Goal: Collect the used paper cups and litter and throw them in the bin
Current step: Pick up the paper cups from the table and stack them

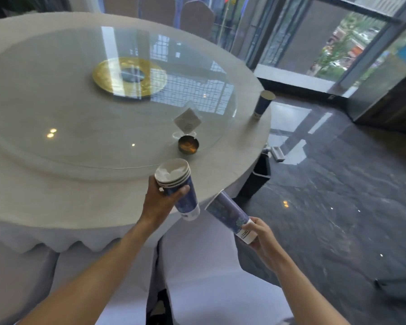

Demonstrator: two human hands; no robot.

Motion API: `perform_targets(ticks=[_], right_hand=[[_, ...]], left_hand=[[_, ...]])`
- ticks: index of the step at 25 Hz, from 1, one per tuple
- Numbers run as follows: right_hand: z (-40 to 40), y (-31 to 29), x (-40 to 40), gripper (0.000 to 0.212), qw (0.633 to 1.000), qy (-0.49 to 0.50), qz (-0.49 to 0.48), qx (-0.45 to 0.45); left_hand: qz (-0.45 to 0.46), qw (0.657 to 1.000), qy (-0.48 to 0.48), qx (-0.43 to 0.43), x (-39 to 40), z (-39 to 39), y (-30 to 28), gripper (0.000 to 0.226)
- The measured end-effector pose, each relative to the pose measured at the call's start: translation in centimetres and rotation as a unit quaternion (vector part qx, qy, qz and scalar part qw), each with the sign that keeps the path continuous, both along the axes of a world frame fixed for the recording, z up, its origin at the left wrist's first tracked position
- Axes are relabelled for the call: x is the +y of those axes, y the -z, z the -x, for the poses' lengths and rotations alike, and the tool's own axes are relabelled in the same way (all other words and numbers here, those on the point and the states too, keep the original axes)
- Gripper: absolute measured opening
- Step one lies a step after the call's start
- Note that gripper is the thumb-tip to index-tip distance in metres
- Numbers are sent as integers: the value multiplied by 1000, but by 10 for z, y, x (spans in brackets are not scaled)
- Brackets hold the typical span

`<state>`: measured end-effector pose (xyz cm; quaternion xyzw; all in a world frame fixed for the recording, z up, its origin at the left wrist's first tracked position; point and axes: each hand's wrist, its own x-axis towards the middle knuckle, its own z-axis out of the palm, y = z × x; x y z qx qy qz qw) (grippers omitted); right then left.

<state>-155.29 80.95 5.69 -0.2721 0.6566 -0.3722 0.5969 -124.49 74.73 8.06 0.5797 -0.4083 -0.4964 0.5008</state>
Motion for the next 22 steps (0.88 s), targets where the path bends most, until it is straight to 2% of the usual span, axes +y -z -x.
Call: perform_targets(ticks=[2,5,10,15,22], right_hand=[[21,-7,18,55,998,32,11,-47],[48,-11,42,49,990,76,31,-116],[116,-11,87,49,978,117,64,-163],[190,-6,138,57,955,146,82,-246],[285,-12,225,45,942,154,102,-280]], left_hand=[[25,999,22,27,-8,27,-21,98],[45,996,35,61,-7,69,-43,96],[86,989,81,85,12,157,-73,72],[67,989,81,104,60,246,-91,71],[69,985,131,92,130,360,-103,72]])
